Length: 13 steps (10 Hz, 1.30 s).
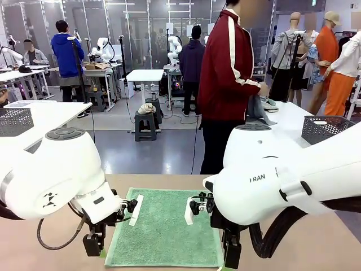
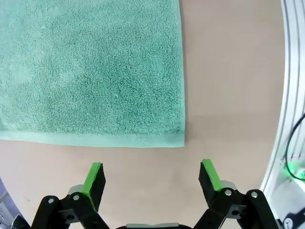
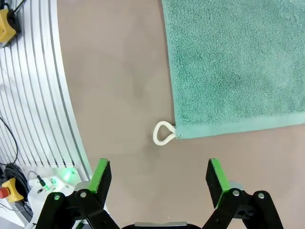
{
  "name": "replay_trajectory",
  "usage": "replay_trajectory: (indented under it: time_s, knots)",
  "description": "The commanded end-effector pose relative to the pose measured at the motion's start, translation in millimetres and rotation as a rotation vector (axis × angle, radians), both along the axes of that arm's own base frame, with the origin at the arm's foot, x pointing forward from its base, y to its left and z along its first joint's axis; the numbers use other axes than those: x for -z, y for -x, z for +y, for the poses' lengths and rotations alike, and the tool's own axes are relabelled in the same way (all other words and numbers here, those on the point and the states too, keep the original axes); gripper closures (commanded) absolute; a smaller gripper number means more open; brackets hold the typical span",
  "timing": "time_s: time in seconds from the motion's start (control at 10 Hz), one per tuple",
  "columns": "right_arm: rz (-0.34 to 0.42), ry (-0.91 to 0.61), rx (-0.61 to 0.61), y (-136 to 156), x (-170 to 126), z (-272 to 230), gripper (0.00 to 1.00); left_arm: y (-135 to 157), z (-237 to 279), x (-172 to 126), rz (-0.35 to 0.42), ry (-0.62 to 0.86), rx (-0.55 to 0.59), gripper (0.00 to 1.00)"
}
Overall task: Fold the towels and place them in the basket.
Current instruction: When a person lays out a Towel with hook on the table, fold it in half twice.
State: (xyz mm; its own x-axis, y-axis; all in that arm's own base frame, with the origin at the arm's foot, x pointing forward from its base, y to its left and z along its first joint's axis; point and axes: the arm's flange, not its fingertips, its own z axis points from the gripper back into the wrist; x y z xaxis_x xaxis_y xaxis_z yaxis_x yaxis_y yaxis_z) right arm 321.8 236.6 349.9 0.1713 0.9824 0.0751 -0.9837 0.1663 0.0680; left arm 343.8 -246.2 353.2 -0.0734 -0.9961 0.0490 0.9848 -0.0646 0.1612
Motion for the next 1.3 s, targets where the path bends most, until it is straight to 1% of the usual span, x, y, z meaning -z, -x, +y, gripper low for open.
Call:
replay_trajectory:
  time_s: [0.0,0.1,0.2,0.4,0.6,0.9,1.0,1.2]
  knots:
    - [0.001,0.001,0.0,0.0,0.5,0.0,0.0,2.6,0.9,-3.4,0.012,-0.001,-0.007,0.0]
    - [0.012,0.003,-0.038,-4.8,-2.8,0.8,0.0,0.0,0.0,0.0,0.0,0.0,0.0,0.0]
    - [-0.01,0.007,-0.059,-7.8,3.0,3.6,0.0,0.3,-6.2,9.9,0.004,-0.015,-0.021,0.0]
    - [-0.027,0.009,-0.101,-12.1,17.5,7.9,0.0,0.9,-12.4,28.8,0.034,-0.02,-0.053,0.0]
    - [-0.022,0.031,-0.138,-15.0,34.8,15.6,0.0,2.3,-17.7,44.9,0.061,-0.02,-0.059,0.0]
    - [-0.017,0.036,-0.177,-19.0,52.3,21.6,0.0,4.7,-19.0,56.4,0.075,-0.022,-0.053,0.0]
    - [-0.03,0.043,-0.183,-21.1,57.7,22.6,0.0,4.4,-18.3,60.7,0.073,-0.023,-0.051,0.0]
    - [-0.03,0.046,-0.182,-23.6,63.4,23.3,0.0,3.9,-17.7,65.6,0.06,-0.023,-0.05,0.0]
